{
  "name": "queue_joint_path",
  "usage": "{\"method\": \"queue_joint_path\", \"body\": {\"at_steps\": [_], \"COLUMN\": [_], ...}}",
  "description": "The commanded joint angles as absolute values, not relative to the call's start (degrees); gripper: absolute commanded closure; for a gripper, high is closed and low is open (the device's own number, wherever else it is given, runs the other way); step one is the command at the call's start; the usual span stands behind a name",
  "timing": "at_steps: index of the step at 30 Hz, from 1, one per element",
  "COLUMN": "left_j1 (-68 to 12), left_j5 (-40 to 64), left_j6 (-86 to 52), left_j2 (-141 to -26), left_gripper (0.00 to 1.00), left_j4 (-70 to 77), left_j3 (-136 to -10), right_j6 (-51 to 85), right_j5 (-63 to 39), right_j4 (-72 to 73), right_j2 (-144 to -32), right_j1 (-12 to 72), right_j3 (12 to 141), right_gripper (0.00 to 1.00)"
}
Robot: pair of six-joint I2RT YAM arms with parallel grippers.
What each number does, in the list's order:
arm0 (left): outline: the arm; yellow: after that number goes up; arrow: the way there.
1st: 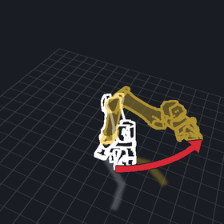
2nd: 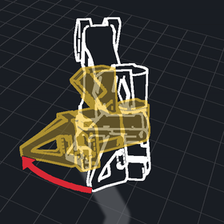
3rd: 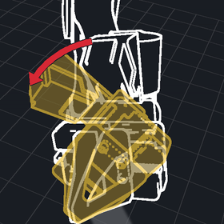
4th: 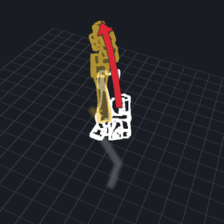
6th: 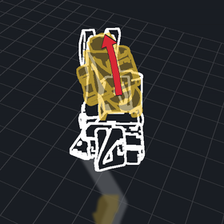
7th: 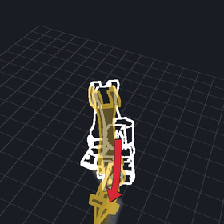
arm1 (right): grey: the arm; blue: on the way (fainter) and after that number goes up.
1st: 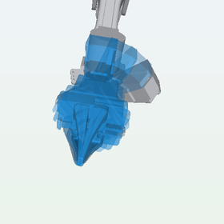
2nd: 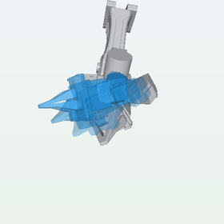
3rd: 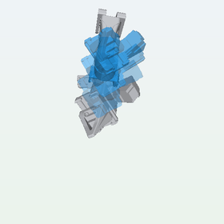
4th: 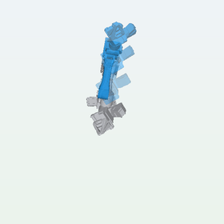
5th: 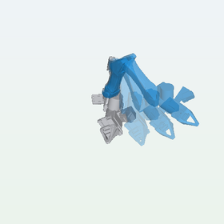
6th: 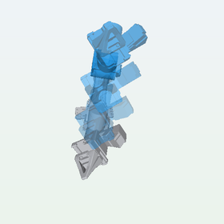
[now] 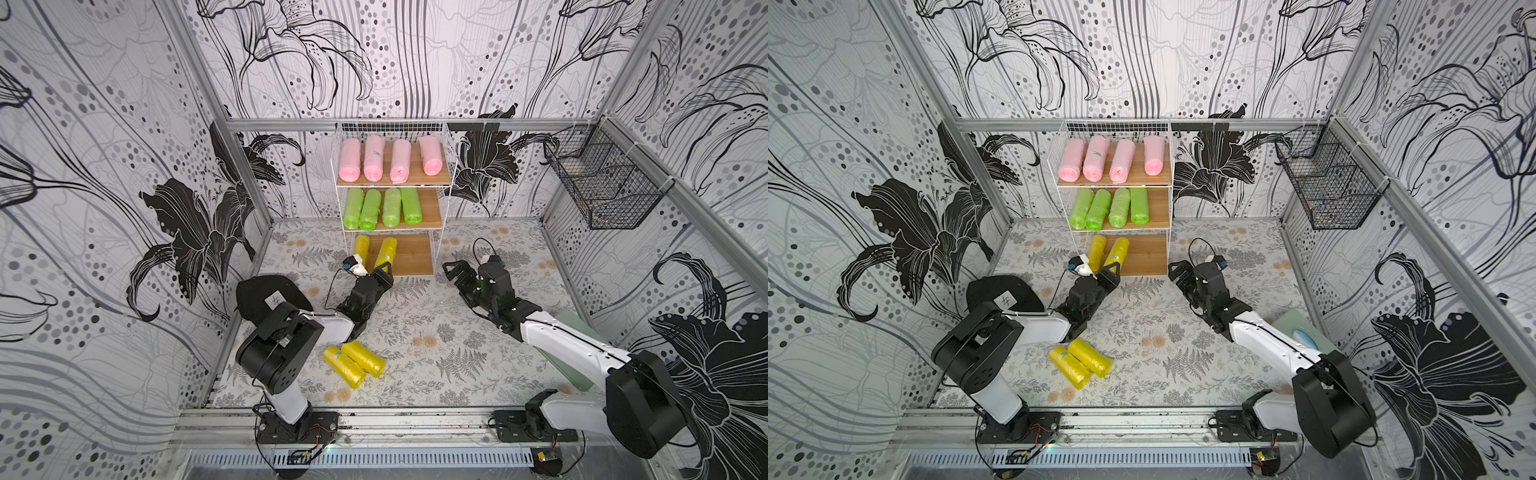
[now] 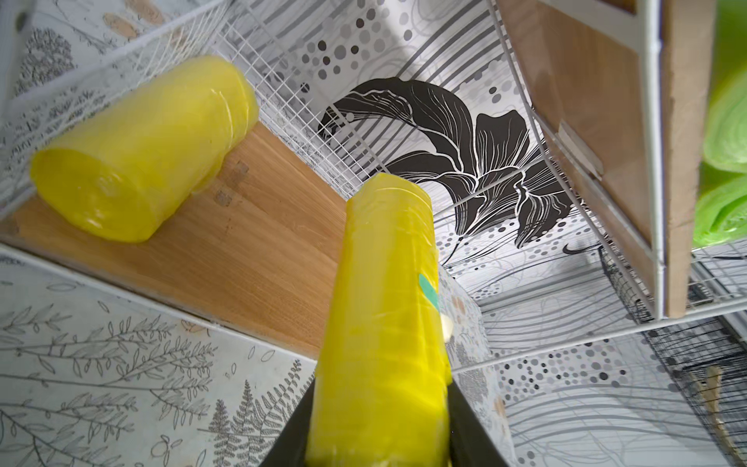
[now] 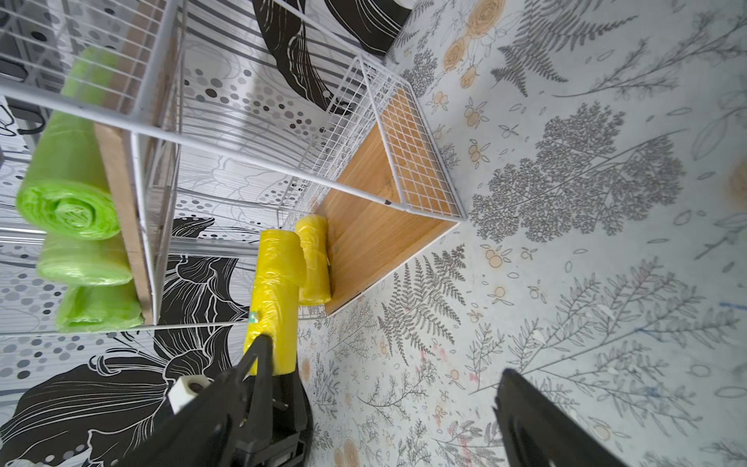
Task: Sort the rolls of trash bags by color and place them on the shelf
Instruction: Place the roll of trash bags on the shelf.
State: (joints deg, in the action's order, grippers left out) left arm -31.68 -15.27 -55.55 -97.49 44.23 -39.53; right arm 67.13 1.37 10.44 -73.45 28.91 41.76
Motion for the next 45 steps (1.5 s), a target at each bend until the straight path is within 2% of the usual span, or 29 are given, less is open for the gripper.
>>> {"method": "queue_joint_path", "body": {"at_steps": [1, 14, 31, 37, 45], "left_j1": [-31.51, -30.08, -26.27, -25.66, -24.18], "left_j5": [-20.28, -24.86, -21.53, -22.38, -20.68], "left_j6": [-49.21, -40.52, -41.43, -44.46, -47.08], "left_j2": [-98.66, -107.76, -112.51, -113.32, -115.59], "left_gripper": [0.87, 0.80, 0.76, 0.61, 0.57], "left_j4": [40.50, 33.57, 28.10, 26.40, 24.19], "left_j3": [-42.75, -51.36, -56.76, -57.36, -60.21], "right_j6": [65.92, 66.01, 66.88, 66.71, 66.75], "right_j5": [0.54, -0.70, -2.11, -2.19, -2.38], "right_j4": [10.97, 11.69, 13.36, 13.31, 13.45], "right_j2": [-71.59, -71.13, -72.33, -72.38, -72.34], "right_j1": [28.24, 27.07, 26.72, 26.63, 26.63], "right_j3": [40.62, 39.22, 38.76, 39.02, 39.11], "right_gripper": [0.00, 0.00, 0.00, 0.00, 0.00]}}
